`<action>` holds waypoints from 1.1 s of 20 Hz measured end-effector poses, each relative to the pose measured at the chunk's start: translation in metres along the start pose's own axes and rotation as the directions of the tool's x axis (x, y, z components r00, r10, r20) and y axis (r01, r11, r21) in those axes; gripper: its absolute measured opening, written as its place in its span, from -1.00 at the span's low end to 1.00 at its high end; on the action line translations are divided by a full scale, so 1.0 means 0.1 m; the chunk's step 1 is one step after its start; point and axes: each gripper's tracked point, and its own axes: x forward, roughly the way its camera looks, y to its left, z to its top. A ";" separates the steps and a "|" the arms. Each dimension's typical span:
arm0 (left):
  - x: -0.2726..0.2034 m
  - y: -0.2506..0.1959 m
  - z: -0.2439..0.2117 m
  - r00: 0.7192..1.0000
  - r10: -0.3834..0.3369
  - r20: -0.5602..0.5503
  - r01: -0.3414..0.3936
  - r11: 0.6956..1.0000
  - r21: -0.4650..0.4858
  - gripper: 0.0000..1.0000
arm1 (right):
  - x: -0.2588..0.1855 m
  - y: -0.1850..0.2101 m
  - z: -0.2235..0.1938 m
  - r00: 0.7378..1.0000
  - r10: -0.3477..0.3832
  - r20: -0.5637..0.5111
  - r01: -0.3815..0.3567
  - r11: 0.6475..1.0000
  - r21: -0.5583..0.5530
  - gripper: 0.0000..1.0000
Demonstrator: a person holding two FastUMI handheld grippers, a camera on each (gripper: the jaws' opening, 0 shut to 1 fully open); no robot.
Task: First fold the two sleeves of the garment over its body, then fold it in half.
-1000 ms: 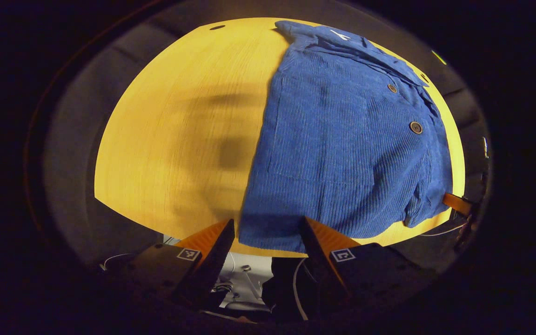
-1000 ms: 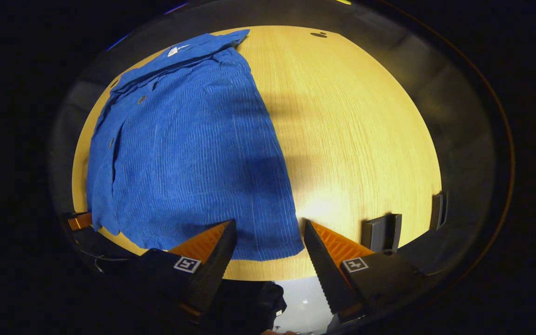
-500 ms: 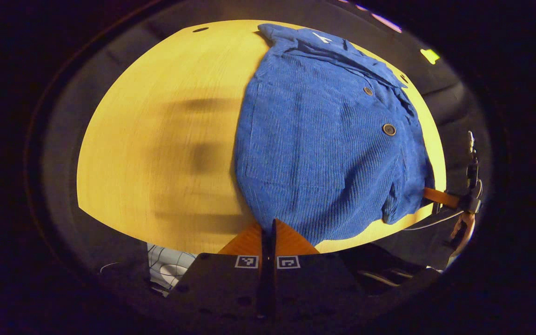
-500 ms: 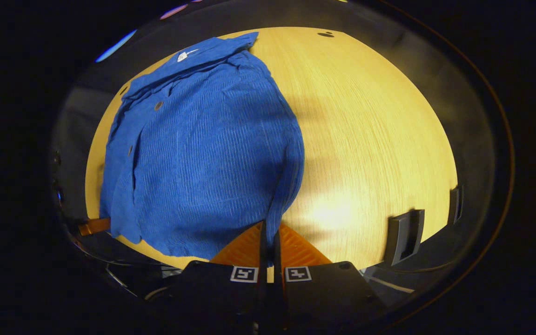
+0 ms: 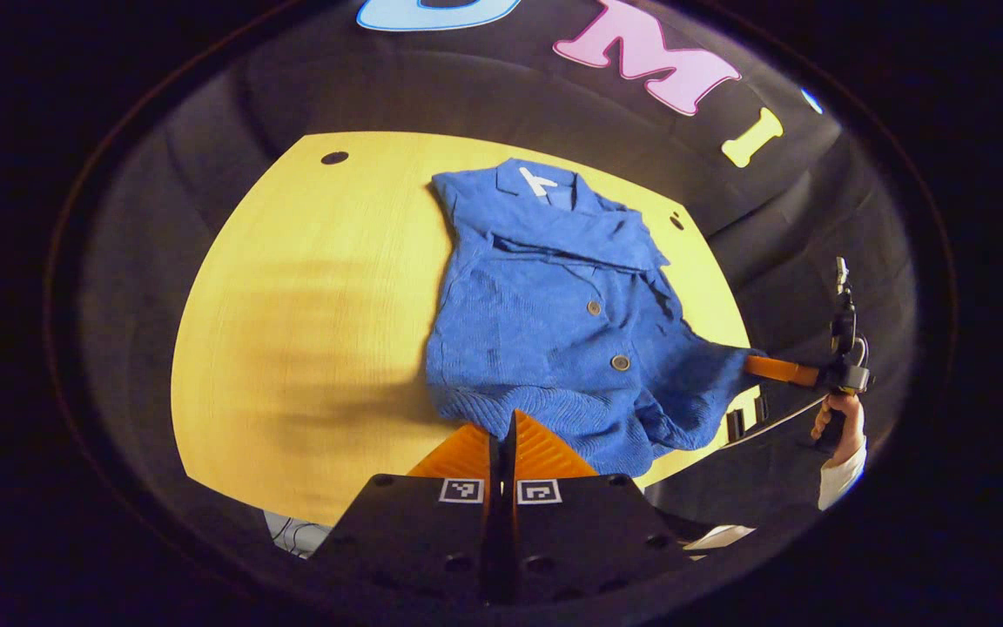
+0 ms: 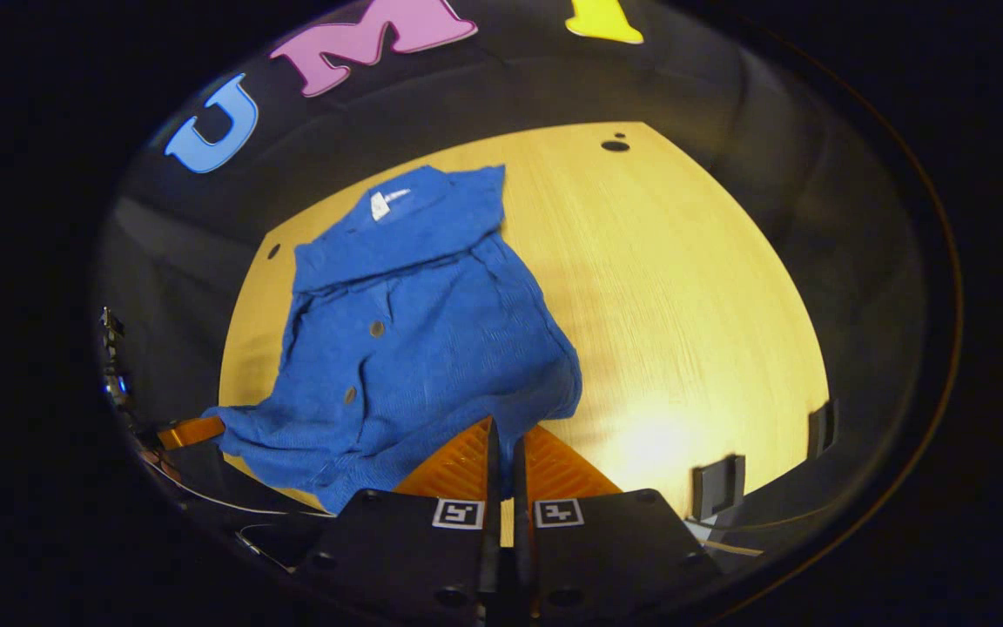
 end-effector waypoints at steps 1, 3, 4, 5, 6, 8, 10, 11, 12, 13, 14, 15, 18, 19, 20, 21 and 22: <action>-0.01 -0.01 0.19 1.000 -0.019 0.013 0.019 1.000 -0.012 -1.00 | -0.05 0.08 0.21 1.000 0.001 0.029 -0.001 1.000 -0.017 -0.86; -0.05 0.04 0.61 0.998 -0.039 0.057 0.040 0.999 -0.004 -1.00 | -0.08 0.21 0.67 0.996 0.003 0.087 0.001 0.999 -0.045 -0.85; -0.07 0.11 0.83 0.997 -0.028 0.075 0.027 1.000 0.012 -1.00 | -0.09 0.28 0.91 0.994 0.012 0.113 -0.007 0.999 -0.047 -0.85; -0.10 0.16 1.07 0.994 -0.020 0.106 0.016 0.999 0.039 -1.00 | -0.06 0.34 1.17 0.989 0.022 0.147 -0.016 0.999 -0.041 -0.85; -0.10 0.18 1.40 0.987 -0.018 0.157 0.010 0.998 0.055 -1.00 | 0.02 0.36 1.48 0.982 0.023 0.190 -0.019 0.999 -0.027 -0.85; 0.08 0.20 1.99 0.975 -0.006 0.221 0.002 1.000 0.020 -1.00 | 0.20 0.33 2.01 0.974 0.019 0.227 -0.019 1.000 -0.004 -0.87; 0.36 0.27 2.39 0.971 0.014 0.241 0.004 0.997 -0.076 -1.00 | 0.50 0.32 2.51 0.971 0.034 0.238 -0.034 0.999 -0.005 -0.86; 0.54 0.32 2.56 0.972 0.017 0.236 0.009 0.994 -0.107 -1.00 | 0.69 0.31 2.71 0.971 0.047 0.233 -0.048 0.999 -0.002 -0.87; 0.71 0.41 2.69 0.976 0.022 0.217 0.004 0.993 -0.119 -1.00 | 0.87 0.32 2.90 0.971 0.068 0.227 -0.070 0.998 0.002 -0.87; 0.88 0.49 2.81 0.980 0.034 0.197 -0.006 0.990 -0.141 -1.00 | 1.10 0.33 3.07 0.972 0.083 0.221 -0.087 0.996 0.011 -0.87; 1.07 0.57 2.94 0.984 0.052 0.171 -0.020 0.983 -0.181 -1.00 | 1.33 0.33 3.16 0.977 0.084 0.194 -0.089 0.996 0.018 -0.87; 1.22 0.66 3.05 0.985 0.078 0.156 -0.044 0.977 -0.209 -1.00 | 1.57 0.33 3.24 0.982 0.087 0.168 -0.092 0.996 0.021 -0.87; 1.74 0.86 3.10 0.981 0.181 0.064 -0.160 0.955 -0.251 -1.00 | 2.24 0.31 3.37 0.990 0.078 0.119 -0.079 0.997 0.005 -0.87; 1.87 0.89 3.05 0.978 0.206 0.028 -0.191 0.941 -0.278 -1.00 | 2.47 0.31 3.30 0.994 0.061 0.095 -0.061 0.998 -0.004 -0.87; 1.95 0.93 3.03 0.973 0.229 0.013 -0.214 0.928 -0.304 -1.00 | 2.65 0.28 3.27 0.995 0.047 0.087 -0.045 0.999 -0.028 -0.87; 2.02 0.96 3.05 0.970 0.243 0.024 -0.224 0.922 -0.316 -1.00 | 2.75 0.23 3.26 0.996 0.027 0.088 -0.022 0.998 -0.063 -0.87; 2.05 0.99 3.12 0.964 0.260 0.049 -0.233 0.922 -0.310 -1.00 | 2.83 0.25 3.22 0.995 0.033 0.091 -0.024 0.995 -0.098 -0.96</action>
